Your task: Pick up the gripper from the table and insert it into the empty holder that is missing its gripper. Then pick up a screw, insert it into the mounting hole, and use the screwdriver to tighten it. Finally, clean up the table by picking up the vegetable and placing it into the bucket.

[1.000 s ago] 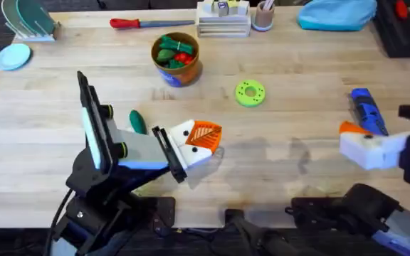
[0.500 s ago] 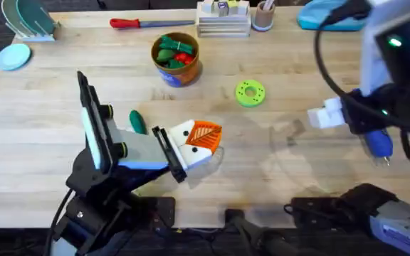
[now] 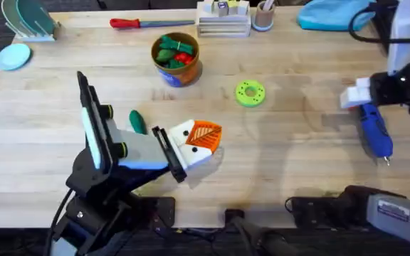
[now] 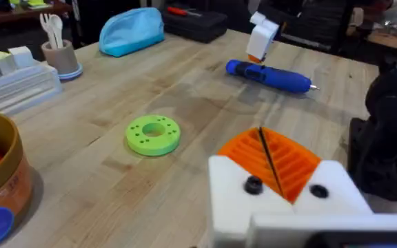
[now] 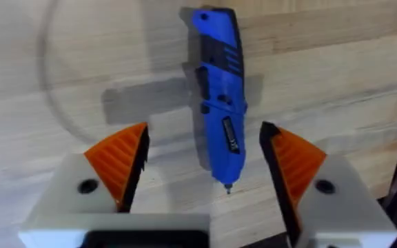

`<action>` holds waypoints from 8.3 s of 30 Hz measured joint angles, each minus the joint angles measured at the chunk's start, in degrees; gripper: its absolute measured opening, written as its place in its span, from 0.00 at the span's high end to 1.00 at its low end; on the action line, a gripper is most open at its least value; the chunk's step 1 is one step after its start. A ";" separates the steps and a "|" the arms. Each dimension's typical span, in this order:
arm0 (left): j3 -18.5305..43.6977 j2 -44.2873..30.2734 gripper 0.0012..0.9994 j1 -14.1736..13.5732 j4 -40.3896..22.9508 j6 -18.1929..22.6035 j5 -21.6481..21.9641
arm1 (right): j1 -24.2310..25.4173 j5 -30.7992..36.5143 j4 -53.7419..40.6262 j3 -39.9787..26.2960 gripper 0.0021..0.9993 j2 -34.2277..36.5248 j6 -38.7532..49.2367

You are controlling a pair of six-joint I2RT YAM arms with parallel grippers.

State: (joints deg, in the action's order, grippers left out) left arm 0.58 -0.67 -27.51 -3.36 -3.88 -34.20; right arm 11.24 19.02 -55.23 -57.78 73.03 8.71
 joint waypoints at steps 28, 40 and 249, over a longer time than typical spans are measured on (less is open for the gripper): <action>0.00 0.00 1.00 0.00 0.00 -0.02 0.13 | 18.21 -19.10 13.85 0.00 0.03 21.21 29.29; 0.00 -0.01 1.00 0.00 0.00 0.00 0.13 | 18.49 -19.68 14.59 -0.44 0.19 22.23 29.90; 0.00 -0.02 1.00 0.00 -0.04 -0.02 0.85 | -56.69 -37.02 92.08 19.93 0.98 -12.61 -20.65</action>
State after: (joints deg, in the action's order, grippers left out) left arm 0.58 -0.69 -27.51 -3.40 -3.90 -33.35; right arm -45.45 -18.00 36.84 -37.85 60.42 -11.94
